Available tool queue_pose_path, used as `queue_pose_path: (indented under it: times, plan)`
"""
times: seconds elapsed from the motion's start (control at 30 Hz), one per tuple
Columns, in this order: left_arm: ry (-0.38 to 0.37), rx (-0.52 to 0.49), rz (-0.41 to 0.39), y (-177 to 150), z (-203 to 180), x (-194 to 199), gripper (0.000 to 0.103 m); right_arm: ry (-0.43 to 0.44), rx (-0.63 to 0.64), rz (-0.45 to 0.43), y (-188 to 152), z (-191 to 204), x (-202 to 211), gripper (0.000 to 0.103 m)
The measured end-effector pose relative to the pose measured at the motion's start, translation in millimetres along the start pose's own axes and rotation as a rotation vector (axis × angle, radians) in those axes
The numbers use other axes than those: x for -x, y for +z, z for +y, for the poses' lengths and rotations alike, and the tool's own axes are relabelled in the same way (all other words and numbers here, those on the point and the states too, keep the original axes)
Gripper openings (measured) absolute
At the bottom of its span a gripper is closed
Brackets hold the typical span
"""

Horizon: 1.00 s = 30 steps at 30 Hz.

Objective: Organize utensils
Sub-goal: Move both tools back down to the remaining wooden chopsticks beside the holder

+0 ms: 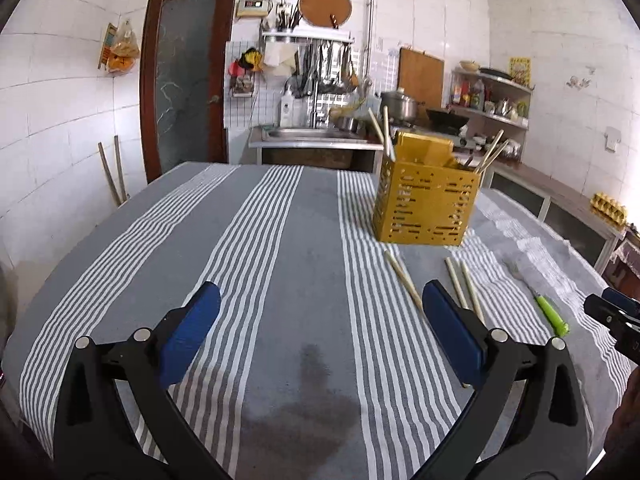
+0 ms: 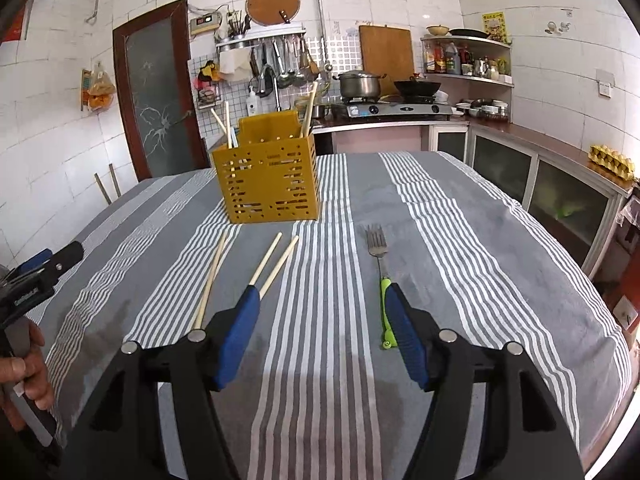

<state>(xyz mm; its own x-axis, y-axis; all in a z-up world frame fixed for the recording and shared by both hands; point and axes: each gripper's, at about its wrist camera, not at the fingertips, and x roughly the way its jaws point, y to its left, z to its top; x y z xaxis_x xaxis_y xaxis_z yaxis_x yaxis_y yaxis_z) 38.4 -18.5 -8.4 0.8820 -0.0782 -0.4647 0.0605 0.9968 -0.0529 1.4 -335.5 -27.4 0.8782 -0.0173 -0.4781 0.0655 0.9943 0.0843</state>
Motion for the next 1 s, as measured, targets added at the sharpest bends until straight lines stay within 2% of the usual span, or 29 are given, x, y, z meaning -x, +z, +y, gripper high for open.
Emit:
queue_pose_path:
  times: [0.1, 0.3, 0.47, 0.57, 0.73, 0.8, 0.9, 1.0]
  plan:
    - [0.017, -0.019, 0.065, 4, -7, -17, 0.097, -0.021, 0.002, 0.016, 6, -2, -7, 0.064]
    - [-0.020, -0.030, 0.121, 17, -22, -48, 0.097, -0.033, 0.029, 0.056, 20, 3, -29, 0.064]
    - [-0.018, -0.082, 0.181, 25, -38, -86, 0.090, -0.014, 0.030, 0.130, 33, 9, -65, 0.064]
    - [-0.029, -0.074, 0.224, 33, -43, -113, 0.087, 0.004, 0.037, 0.178, 41, 17, -91, 0.064]
    - [-0.042, -0.098, 0.252, 42, -51, -141, 0.086, 0.026, 0.027, 0.231, 47, 24, -125, 0.063]
    - [-0.054, -0.112, 0.300, 40, -56, -157, 0.077, 0.019, 0.034, 0.254, 49, 27, -139, 0.054]
    - [-0.070, -0.096, 0.352, 39, -58, -177, 0.073, 0.035, 0.029, 0.301, 54, 31, -163, 0.049]
    - [-0.078, -0.100, 0.368, 40, -62, -189, 0.069, 0.048, 0.032, 0.330, 56, 36, -176, 0.048]
